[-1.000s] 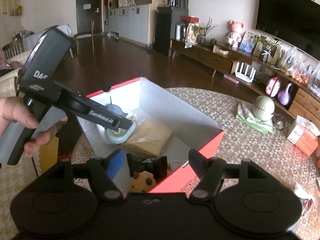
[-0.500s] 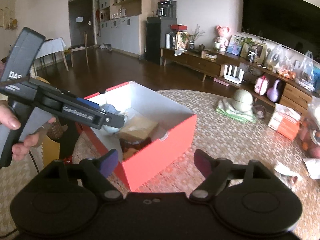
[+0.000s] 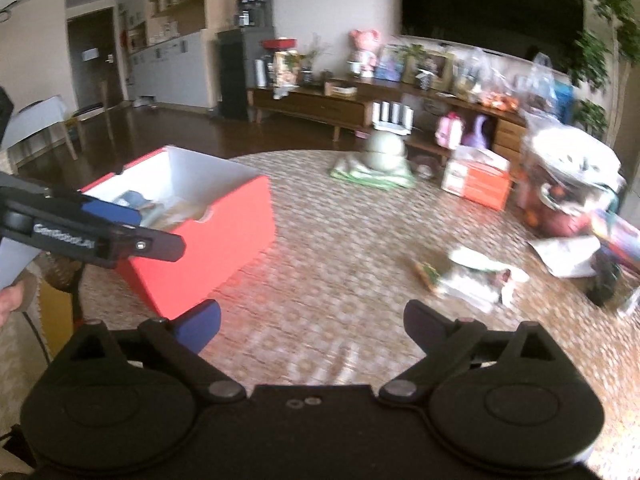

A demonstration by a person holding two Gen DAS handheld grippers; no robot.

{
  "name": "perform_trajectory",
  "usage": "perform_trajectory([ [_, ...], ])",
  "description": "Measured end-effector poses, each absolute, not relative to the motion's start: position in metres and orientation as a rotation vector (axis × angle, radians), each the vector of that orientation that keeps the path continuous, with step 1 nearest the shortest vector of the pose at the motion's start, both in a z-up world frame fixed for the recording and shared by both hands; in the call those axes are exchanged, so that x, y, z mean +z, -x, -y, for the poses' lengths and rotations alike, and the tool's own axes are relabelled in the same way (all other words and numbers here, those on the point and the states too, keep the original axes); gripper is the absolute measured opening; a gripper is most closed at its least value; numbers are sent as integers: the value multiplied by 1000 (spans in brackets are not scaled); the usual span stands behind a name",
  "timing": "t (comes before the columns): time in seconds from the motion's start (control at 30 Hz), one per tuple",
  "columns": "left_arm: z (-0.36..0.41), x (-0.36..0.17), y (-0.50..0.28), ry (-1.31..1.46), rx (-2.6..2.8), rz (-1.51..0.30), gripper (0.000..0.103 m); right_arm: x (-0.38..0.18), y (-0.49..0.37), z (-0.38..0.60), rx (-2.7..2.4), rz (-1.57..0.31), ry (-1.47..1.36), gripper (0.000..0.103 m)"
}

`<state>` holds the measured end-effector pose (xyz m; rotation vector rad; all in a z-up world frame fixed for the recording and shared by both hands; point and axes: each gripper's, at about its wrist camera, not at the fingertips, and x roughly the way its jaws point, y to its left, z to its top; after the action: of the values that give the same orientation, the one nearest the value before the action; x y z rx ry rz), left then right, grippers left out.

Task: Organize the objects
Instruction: 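Withdraw both tools from the box back toward the table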

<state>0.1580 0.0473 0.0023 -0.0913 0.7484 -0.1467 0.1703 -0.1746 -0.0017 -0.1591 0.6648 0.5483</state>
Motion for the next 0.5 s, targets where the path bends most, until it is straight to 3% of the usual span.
perform_trajectory([
  [0.23, -3, -11, -177, 28, -174, -762, 88, -12, -186, 224, 463, -682, 125, 98],
  [0.33, 14, -16, -187, 22, -202, -759, 103, -17, -194, 241, 427, -692, 122, 98],
  [0.5, 39, -27, -208, 5, -230, -773, 103, -26, -211, 262, 382, -710, 126, 98],
])
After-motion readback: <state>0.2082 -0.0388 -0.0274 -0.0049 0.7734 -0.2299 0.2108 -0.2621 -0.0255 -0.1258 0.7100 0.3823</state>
